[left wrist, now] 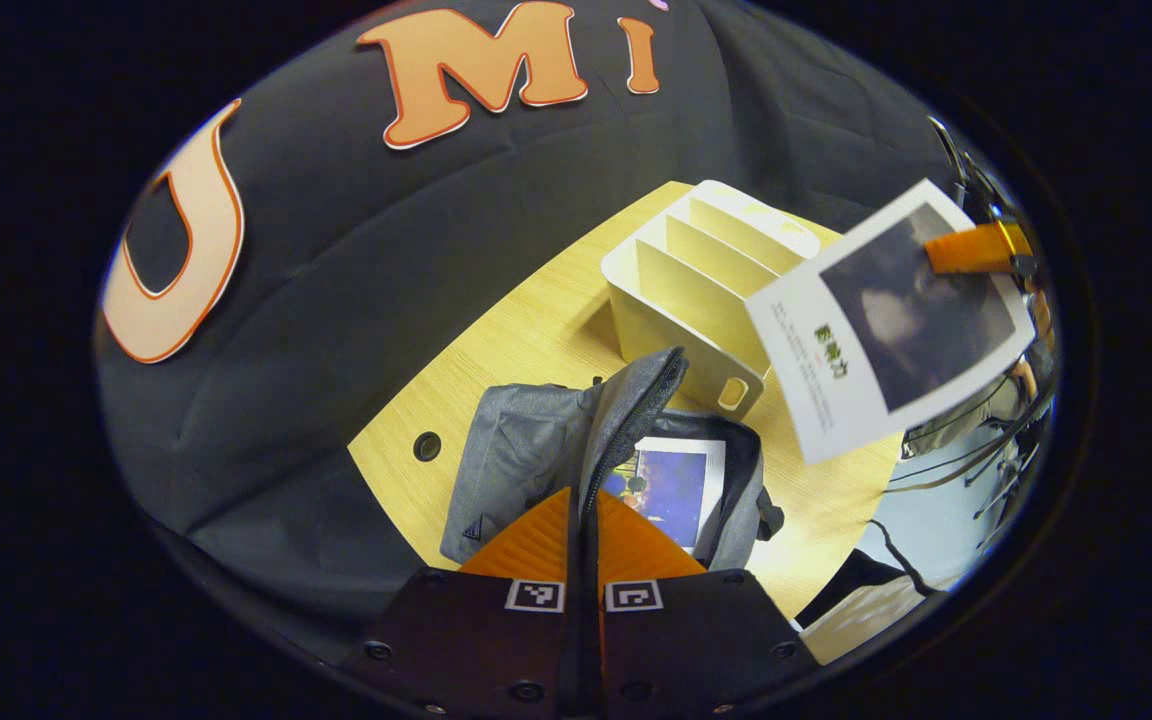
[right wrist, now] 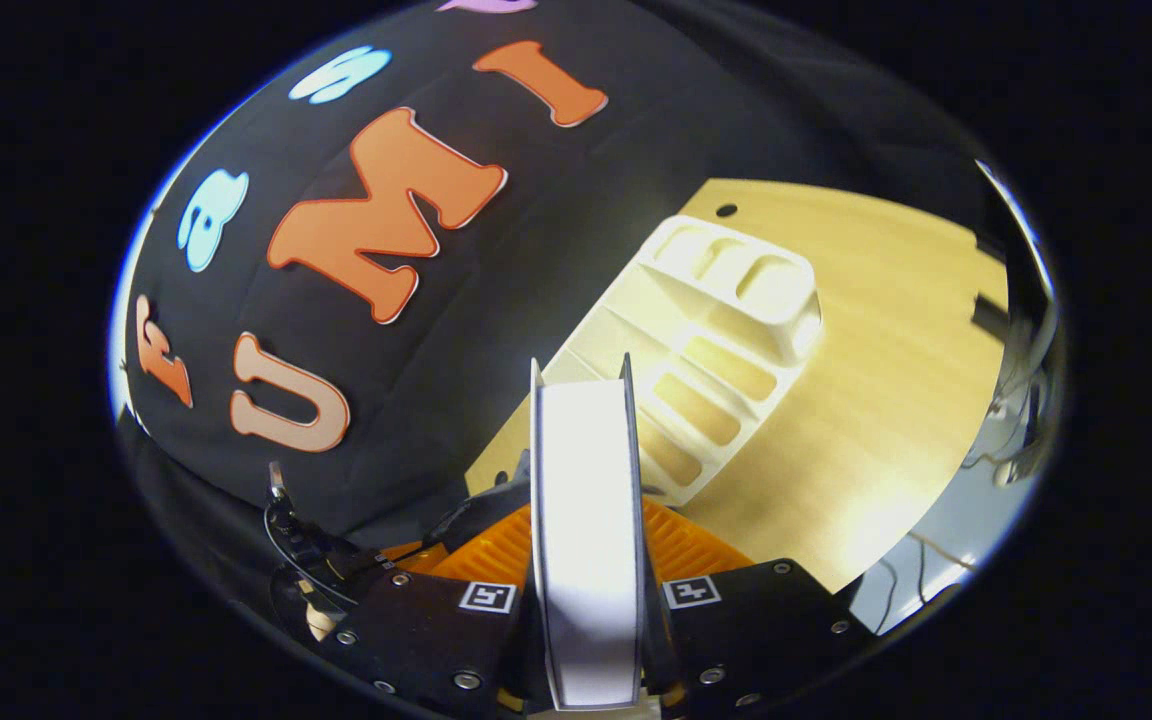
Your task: Open the schoolbag, grab two books from the bookshelf and put them into the schoolbag.
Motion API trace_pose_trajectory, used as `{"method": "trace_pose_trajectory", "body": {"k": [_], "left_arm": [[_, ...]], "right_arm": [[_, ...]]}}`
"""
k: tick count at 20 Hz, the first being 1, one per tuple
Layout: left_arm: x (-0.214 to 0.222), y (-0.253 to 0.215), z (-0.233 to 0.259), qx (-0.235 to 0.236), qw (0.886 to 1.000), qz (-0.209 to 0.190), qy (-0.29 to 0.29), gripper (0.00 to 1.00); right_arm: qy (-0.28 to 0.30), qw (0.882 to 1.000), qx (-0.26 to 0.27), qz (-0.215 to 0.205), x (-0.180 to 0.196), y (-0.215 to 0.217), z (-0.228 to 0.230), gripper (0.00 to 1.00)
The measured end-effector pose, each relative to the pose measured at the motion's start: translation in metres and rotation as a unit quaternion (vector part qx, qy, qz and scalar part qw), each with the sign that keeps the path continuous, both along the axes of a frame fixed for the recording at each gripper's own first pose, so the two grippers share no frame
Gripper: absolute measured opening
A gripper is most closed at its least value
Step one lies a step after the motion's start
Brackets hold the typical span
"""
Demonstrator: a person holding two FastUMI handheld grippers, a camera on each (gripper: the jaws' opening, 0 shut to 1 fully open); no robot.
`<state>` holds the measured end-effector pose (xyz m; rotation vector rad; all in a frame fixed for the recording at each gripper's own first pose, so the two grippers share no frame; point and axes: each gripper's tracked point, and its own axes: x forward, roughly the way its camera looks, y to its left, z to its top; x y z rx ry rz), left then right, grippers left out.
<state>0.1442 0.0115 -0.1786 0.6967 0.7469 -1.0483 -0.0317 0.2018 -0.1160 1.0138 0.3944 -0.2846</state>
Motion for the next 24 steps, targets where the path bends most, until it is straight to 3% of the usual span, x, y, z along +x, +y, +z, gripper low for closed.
{"method": "trace_pose_trajectory", "body": {"k": [4, 9, 10, 11, 12, 14, 15, 16, 17, 24], "left_arm": [[-0.003, 0.002, 0.001, 0.01, 1.0, -0.005, -0.009, 0.01], [-0.005, -0.004, 0.003, 0.014, 1.0, -0.004, -0.006, 0.01], [-0.005, -0.005, 0.002, 0.013, 1.0, -0.003, -0.003, 0.01], [-0.004, -0.005, 0.003, 0.012, 1.0, 0.0, -0.001, 0.07], [-0.004, -0.006, 0.005, 0.01, 1.0, 0.003, 0.0, 0.01], [-0.002, -0.006, 0.007, 0.005, 1.0, 0.011, 0.003, 0.01], [-0.003, -0.005, 0.008, 0.003, 1.0, 0.011, 0.004, 0.07], [-0.003, -0.005, 0.008, 0.003, 1.0, 0.012, 0.003, 0.07], [-0.003, -0.005, 0.007, 0.003, 1.0, 0.011, 0.003, 0.01], [-0.025, -0.013, 0.019, 0.002, 1.0, -0.028, -0.013, 0.01]], "right_arm": [[-0.025, 0.995, 0.092, -0.012, 0.014, 0.021, -0.05, 0.39], [-0.036, 0.986, 0.164, 0.014, 0.044, 0.058, -0.096, 0.39], [-0.031, 0.985, 0.169, 0.018, 0.055, 0.065, -0.106, 0.39], [-0.023, 0.985, 0.172, 0.021, 0.065, 0.073, -0.114, 0.39], [-0.017, 0.983, 0.18, 0.02, 0.074, 0.078, -0.124, 0.39], [-0.031, 0.98, 0.195, 0.015, 0.091, 0.086, -0.131, 0.39], [-0.038, 0.98, 0.195, 0.017, 0.099, 0.09, -0.134, 0.39], [-0.041, 0.98, 0.193, 0.018, 0.109, 0.096, -0.136, 0.39], [-0.045, 0.98, 0.19, 0.021, 0.119, 0.103, -0.137, 0.39], [-0.071, 0.981, 0.181, -0.019, 0.175, 0.138, -0.143, 0.39]]}}
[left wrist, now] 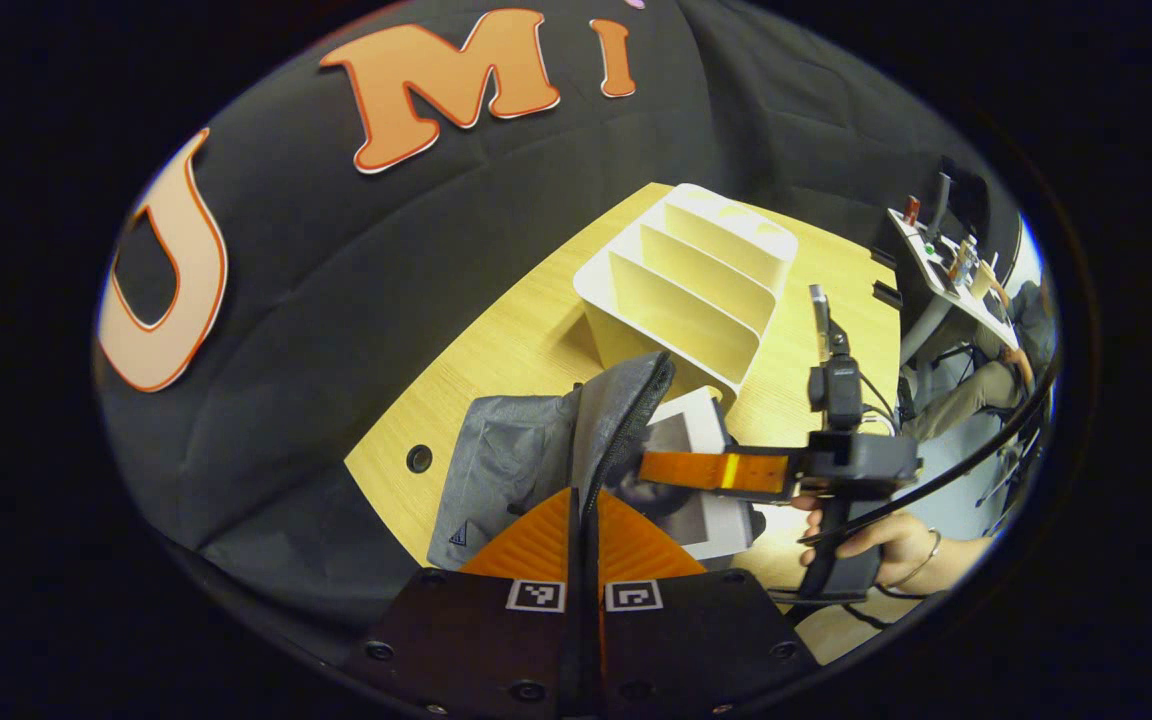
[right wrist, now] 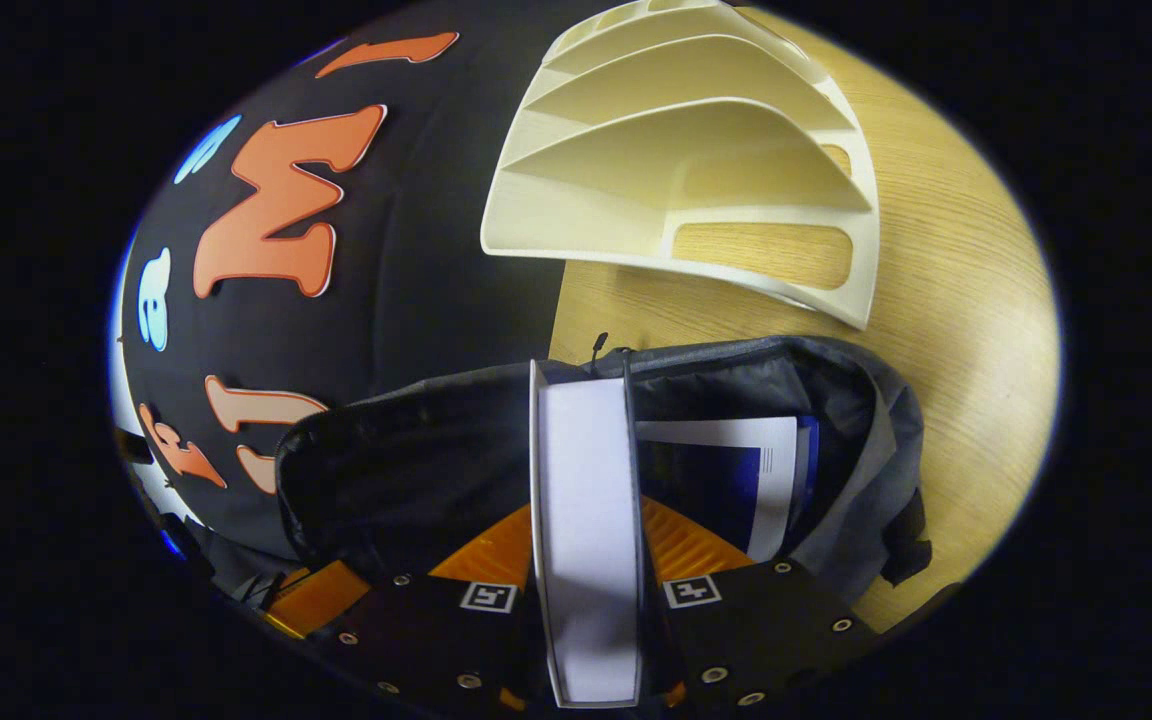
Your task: Open the schoolbag, grab two books from the bookshelf and put them into the schoolbag.
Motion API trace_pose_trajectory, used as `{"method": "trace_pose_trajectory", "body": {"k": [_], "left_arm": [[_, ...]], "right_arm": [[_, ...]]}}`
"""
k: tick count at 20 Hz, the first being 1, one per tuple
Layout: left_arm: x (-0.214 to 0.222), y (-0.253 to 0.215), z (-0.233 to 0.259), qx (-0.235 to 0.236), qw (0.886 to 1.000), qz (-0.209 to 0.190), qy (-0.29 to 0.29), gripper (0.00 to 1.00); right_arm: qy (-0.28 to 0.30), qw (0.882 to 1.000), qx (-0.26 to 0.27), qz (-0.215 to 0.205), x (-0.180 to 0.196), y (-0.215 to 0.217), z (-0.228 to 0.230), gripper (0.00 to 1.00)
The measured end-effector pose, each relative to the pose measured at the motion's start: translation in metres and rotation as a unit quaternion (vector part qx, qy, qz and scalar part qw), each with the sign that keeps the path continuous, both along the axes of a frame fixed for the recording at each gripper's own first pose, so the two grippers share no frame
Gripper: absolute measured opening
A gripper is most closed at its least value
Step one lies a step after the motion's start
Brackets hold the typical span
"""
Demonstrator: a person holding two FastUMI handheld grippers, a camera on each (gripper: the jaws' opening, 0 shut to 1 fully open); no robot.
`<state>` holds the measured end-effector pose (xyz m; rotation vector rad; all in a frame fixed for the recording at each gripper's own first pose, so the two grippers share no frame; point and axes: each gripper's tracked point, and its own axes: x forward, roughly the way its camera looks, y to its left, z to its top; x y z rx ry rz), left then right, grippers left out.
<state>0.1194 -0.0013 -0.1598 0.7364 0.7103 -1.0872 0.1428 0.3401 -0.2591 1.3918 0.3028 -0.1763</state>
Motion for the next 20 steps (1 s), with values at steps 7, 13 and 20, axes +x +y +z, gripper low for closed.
{"method": "trace_pose_trajectory", "body": {"k": [7, 13, 20], "left_arm": [[0.002, 0.001, 0.002, 0.003, 1.0, -0.003, -0.013, 0.01], [-0.001, 0.001, -0.009, -0.01, 1.0, 0.016, 0.018, 0.01], [-0.025, 0.001, -0.032, -0.035, 0.996, 0.043, 0.064, 0.01]], "right_arm": [[0.107, 0.994, -0.02, -0.011, 0.011, 0.021, -0.042, 0.68], [0.172, 0.984, -0.051, 0.018, -0.028, 0.013, -0.049, 0.99], [0.217, 0.964, -0.142, 0.053, -0.087, -0.022, -0.029, 0.99]]}}
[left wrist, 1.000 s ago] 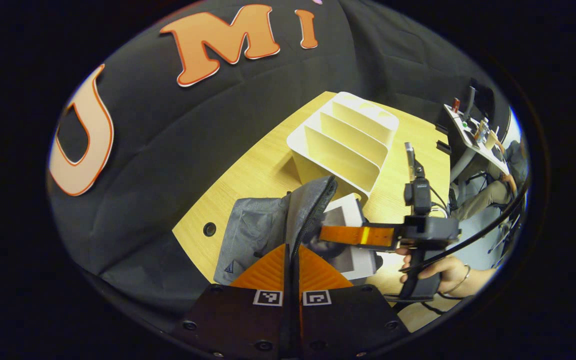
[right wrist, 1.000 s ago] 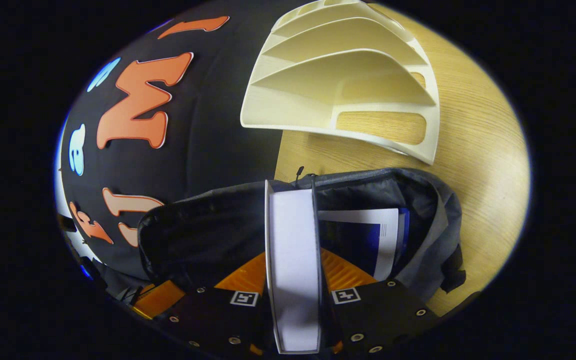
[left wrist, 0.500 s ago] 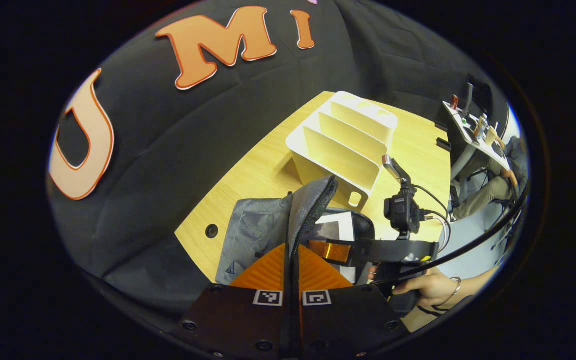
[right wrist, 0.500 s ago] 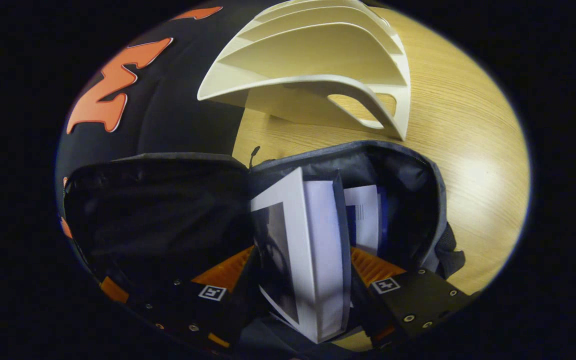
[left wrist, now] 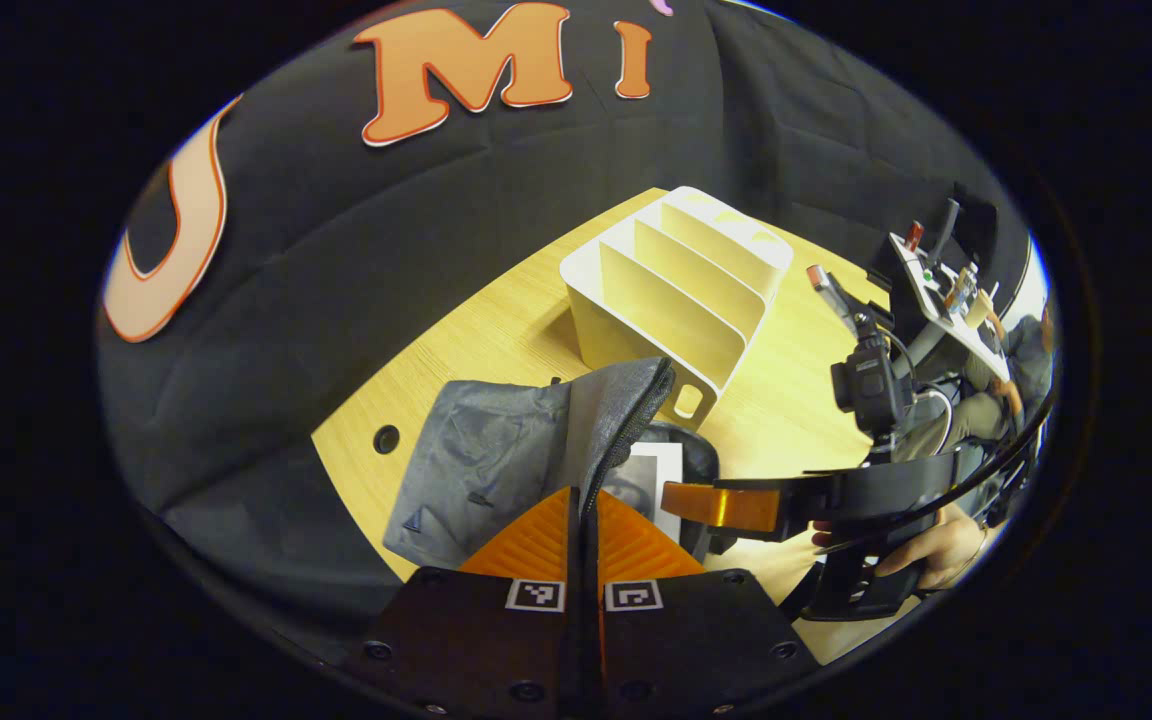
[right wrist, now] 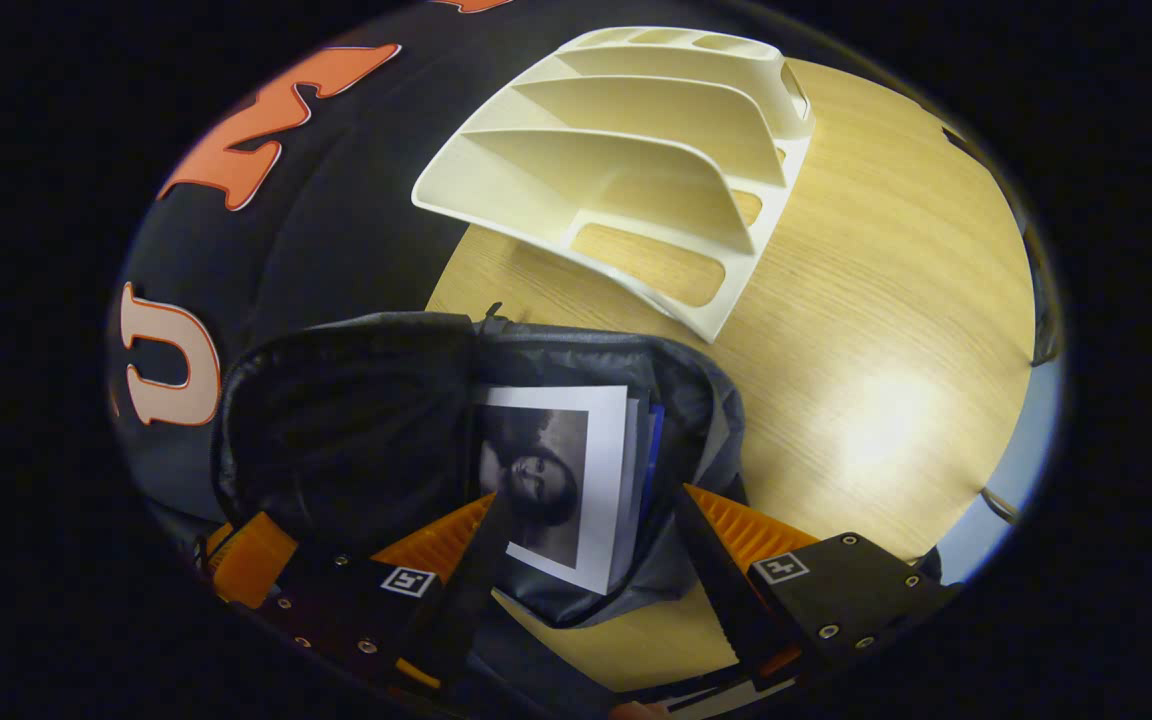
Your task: Open the schoolbag, grab two books from the bookshelf and put them into the schoolbag.
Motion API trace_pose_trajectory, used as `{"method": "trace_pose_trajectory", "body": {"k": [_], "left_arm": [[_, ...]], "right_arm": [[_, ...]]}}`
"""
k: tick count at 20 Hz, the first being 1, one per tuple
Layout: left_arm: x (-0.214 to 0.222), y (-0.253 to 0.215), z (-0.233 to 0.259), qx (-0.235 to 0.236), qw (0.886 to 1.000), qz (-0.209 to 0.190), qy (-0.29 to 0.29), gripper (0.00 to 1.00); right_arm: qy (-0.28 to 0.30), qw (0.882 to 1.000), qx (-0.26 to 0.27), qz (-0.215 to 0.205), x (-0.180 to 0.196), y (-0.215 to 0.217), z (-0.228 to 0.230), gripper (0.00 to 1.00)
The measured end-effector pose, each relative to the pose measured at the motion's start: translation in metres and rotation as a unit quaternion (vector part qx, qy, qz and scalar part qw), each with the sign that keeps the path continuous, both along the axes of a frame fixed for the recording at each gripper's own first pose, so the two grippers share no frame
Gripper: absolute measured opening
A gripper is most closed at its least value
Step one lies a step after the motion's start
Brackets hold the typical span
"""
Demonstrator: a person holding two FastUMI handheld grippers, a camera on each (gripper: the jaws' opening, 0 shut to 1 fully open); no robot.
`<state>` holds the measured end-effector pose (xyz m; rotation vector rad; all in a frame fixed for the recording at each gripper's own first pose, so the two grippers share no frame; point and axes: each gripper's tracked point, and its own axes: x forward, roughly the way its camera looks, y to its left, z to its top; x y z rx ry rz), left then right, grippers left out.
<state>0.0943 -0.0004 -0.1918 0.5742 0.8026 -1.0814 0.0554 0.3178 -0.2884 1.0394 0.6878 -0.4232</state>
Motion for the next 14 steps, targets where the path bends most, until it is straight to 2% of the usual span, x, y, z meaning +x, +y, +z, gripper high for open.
{"method": "trace_pose_trajectory", "body": {"k": [6, 8, 9, 11, 12, 13, 14], "left_arm": [[-0.038, -0.001, -0.025, -0.022, 0.998, 0.049, 0.04, 0.01], [-0.057, -0.008, -0.032, -0.03, 0.995, 0.063, 0.067, 0.12], [-0.066, -0.01, -0.033, -0.033, 0.993, 0.075, 0.081, 0.14], [-0.087, -0.023, -0.033, -0.047, 0.988, 0.101, 0.108, 0.34], [-0.094, -0.029, -0.036, -0.051, 0.985, 0.116, 0.114, 0.53], [-0.102, -0.036, -0.038, -0.054, 0.983, 0.132, 0.116, 0.62], [-0.106, -0.047, -0.038, -0.059, 0.98, 0.149, 0.117, 0.81]], "right_arm": [[0.047, 0.992, -0.101, 0.051, -0.04, -0.061, 0.013, 0.99], [0.052, 0.988, -0.125, 0.071, -0.044, -0.077, 0.017, 0.99], [0.055, 0.986, -0.13, 0.084, -0.046, -0.084, 0.021, 0.99], [0.058, 0.983, -0.134, 0.114, -0.05, -0.097, 0.024, 0.99], [0.06, 0.98, -0.14, 0.129, -0.053, -0.105, 0.024, 0.99], [0.06, 0.977, -0.148, 0.144, -0.055, -0.114, 0.026, 0.99], [0.061, 0.972, -0.159, 0.159, -0.057, -0.127, 0.032, 0.99]]}}
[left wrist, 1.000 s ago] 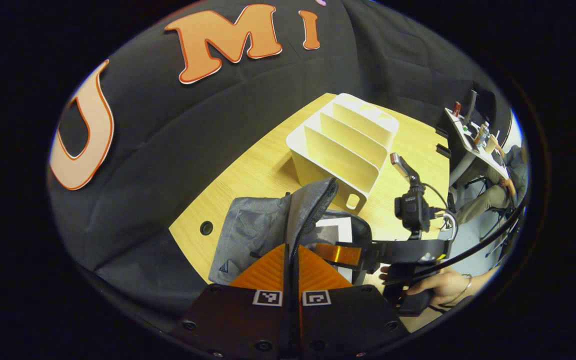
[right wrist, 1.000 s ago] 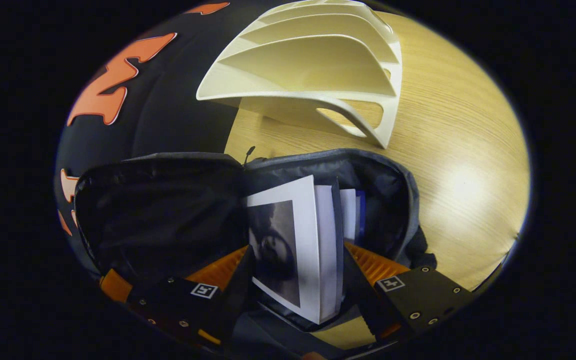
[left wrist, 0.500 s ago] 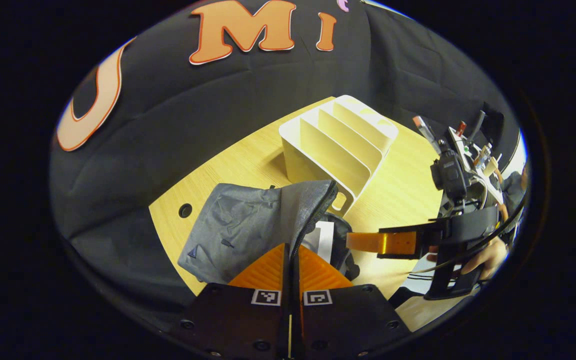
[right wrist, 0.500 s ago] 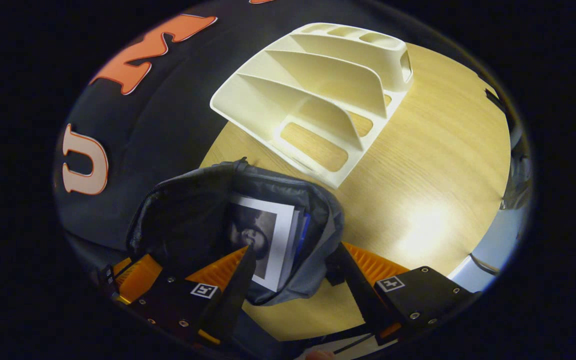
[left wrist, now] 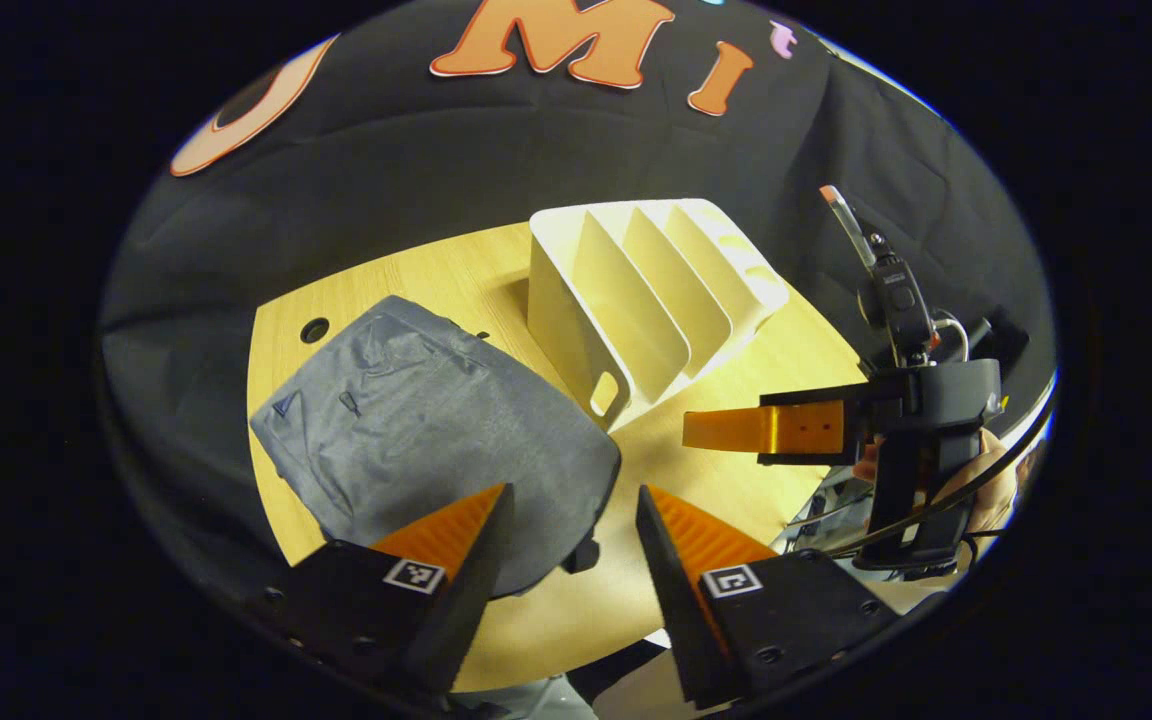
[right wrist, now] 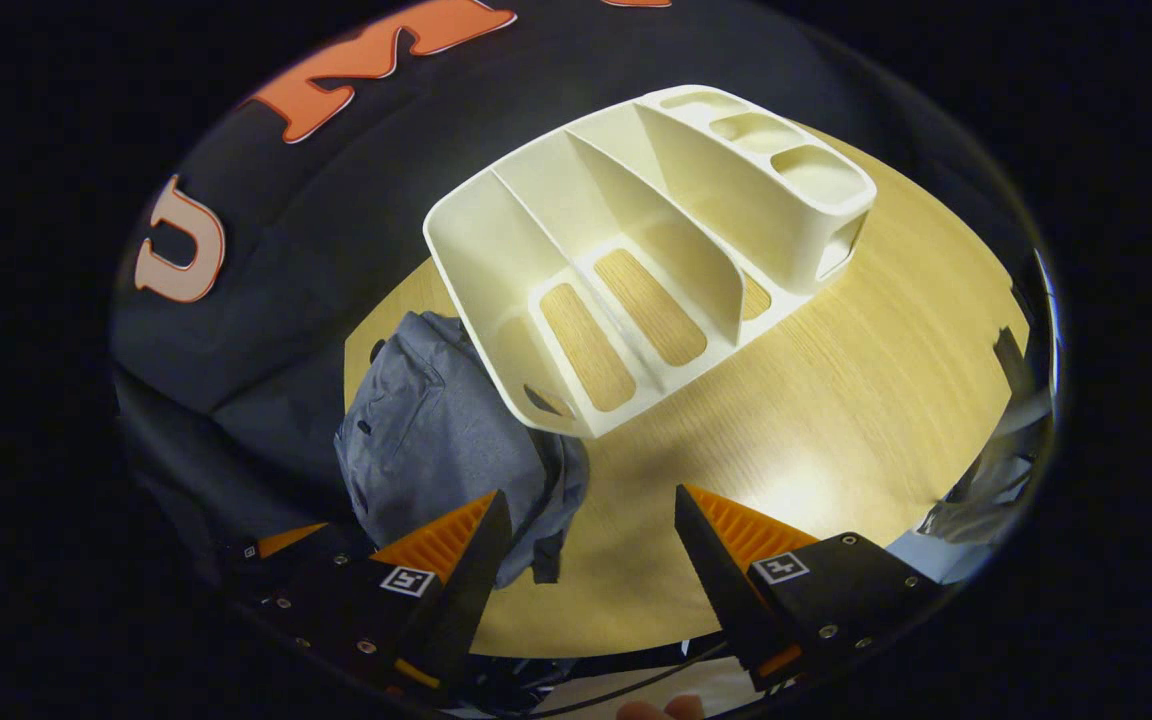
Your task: Open the schoolbag, grab two books from the bookshelf and put them into the schoolbag.
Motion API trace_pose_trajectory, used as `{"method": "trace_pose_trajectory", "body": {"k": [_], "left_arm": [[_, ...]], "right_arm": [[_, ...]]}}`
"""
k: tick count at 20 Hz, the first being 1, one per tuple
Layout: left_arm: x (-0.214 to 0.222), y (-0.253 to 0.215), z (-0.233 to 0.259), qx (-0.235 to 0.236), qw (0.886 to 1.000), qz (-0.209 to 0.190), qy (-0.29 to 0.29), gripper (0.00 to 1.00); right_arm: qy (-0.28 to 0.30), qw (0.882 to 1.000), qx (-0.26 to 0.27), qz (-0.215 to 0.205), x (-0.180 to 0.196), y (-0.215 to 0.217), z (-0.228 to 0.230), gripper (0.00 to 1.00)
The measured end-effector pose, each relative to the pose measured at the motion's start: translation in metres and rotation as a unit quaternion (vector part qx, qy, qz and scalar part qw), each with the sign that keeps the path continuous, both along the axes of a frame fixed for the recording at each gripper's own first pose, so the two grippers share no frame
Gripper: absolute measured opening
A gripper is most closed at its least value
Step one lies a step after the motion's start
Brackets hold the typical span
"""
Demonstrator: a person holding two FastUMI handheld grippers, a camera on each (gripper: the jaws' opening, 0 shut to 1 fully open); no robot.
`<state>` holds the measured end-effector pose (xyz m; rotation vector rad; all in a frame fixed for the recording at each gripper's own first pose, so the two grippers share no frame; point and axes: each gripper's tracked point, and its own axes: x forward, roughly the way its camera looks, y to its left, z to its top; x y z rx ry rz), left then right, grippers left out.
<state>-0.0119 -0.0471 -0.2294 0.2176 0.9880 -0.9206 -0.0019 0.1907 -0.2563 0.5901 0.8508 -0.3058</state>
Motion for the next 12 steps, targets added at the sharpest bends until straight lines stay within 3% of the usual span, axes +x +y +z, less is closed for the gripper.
{"method": "trace_pose_trajectory", "body": {"k": [2, 3, 5, 8, 10, 12], "left_arm": [[-0.007, -0.022, 0.007, -0.01, 0.999, 0.038, -0.007, 0.87], [-0.003, -0.034, 0.014, -0.016, 0.998, 0.062, -0.028, 0.88], [0.011, -0.05, 0.039, -0.026, 0.99, 0.107, -0.085, 0.99], [0.017, -0.078, 0.087, -0.063, 0.98, 0.136, -0.132, 0.98], [0.031, -0.086, 0.122, -0.084, 0.966, 0.157, -0.186, 0.98], [0.053, -0.084, 0.156, -0.108, 0.943, 0.18, -0.257, 0.98]], "right_arm": [[-0.011, 0.999, -0.021, 0.023, -0.002, -0.027, 0.019, 0.99], [-0.025, 0.998, -0.037, 0.034, -0.001, -0.042, 0.034, 0.99], [-0.056, 0.993, -0.087, 0.05, 0.003, -0.075, 0.069, 0.99], [-0.121, 0.981, -0.142, 0.063, 0.011, -0.107, 0.137, 0.99], [-0.181, 0.967, -0.17, 0.062, 0.013, -0.12, 0.188, 0.99], [-0.245, 0.948, -0.198, 0.051, 0.009, -0.13, 0.235, 0.98]]}}
